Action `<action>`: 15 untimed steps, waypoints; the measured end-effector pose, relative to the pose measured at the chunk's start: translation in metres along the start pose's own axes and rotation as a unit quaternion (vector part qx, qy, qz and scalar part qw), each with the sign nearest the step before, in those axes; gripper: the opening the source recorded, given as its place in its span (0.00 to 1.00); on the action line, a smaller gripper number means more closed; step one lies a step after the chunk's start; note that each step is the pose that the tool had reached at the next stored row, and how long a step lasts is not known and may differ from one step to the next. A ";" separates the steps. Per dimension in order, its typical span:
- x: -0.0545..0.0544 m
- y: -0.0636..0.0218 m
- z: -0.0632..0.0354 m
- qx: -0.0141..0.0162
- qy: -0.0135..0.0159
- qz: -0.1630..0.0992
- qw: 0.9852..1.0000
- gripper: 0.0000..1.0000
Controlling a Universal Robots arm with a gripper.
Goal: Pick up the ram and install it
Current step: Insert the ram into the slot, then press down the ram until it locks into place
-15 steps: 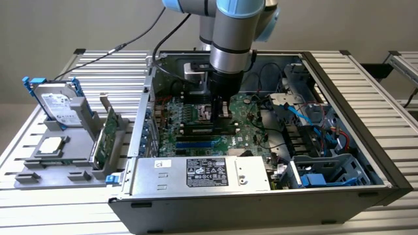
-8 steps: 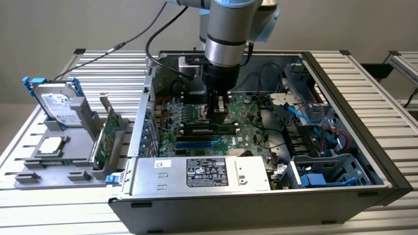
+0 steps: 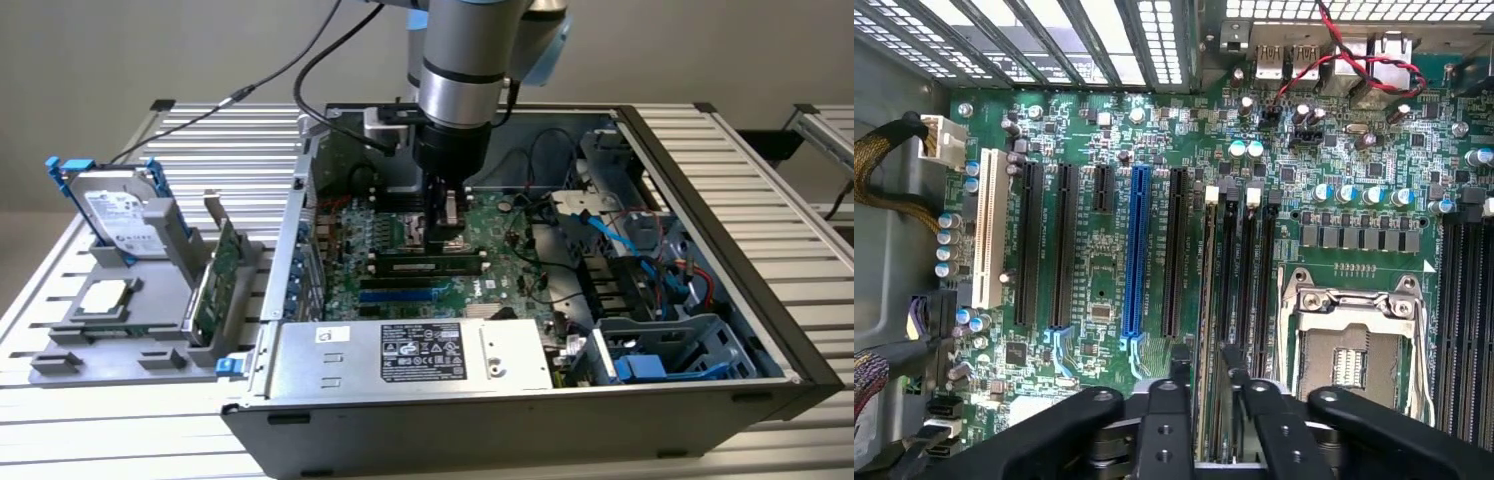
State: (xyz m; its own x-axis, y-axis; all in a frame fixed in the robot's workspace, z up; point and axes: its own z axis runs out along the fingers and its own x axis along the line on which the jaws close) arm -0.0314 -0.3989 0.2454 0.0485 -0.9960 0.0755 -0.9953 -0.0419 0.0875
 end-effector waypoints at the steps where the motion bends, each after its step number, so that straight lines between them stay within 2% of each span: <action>1: 0.000 0.0000 0.0000 0.000 0.000 0.000 1.000 0.24; 3: 0.000 0.0000 -0.0001 0.000 0.000 0.000 1.000 0.13; 5: 0.000 0.0000 -0.0001 0.000 0.000 0.000 1.000 0.11; 15: 0.000 0.0000 -0.0001 0.000 0.000 0.000 1.000 0.11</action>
State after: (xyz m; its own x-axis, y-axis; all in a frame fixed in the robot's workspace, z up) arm -0.0314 -0.3989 0.2455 0.0485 -0.9960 0.0757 -0.9953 -0.0419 0.0874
